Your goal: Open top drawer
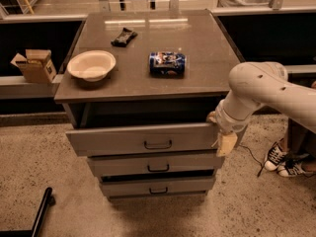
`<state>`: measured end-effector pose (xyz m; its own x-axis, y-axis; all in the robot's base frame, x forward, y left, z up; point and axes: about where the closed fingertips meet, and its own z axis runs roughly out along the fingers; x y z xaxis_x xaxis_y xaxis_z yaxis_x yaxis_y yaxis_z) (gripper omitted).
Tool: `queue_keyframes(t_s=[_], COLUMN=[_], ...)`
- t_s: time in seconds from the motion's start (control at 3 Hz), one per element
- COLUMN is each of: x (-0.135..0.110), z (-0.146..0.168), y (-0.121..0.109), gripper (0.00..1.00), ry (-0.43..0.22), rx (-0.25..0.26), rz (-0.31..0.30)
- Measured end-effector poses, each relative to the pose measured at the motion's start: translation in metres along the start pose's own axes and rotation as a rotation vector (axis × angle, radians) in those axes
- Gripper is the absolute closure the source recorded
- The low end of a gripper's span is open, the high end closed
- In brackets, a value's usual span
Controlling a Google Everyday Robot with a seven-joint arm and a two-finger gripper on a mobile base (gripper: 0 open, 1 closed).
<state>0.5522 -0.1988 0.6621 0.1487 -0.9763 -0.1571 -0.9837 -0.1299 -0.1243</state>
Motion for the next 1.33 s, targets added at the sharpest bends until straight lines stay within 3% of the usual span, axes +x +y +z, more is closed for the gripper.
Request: queue_keyframes(t_s=[0.33, 0.67, 1.33], x=[-0.0014, -0.0014, -0.0047], z=[-0.0039, -0.0038, 0.0060], y=[0.0026, 0.0026, 0.0001], gripper=[0.18, 0.00, 0.00], ry=[-0.003, -0.003, -0.036], rx=[-0.004, -0.005, -0.032], rz=[-0.003, -0.003, 0.002])
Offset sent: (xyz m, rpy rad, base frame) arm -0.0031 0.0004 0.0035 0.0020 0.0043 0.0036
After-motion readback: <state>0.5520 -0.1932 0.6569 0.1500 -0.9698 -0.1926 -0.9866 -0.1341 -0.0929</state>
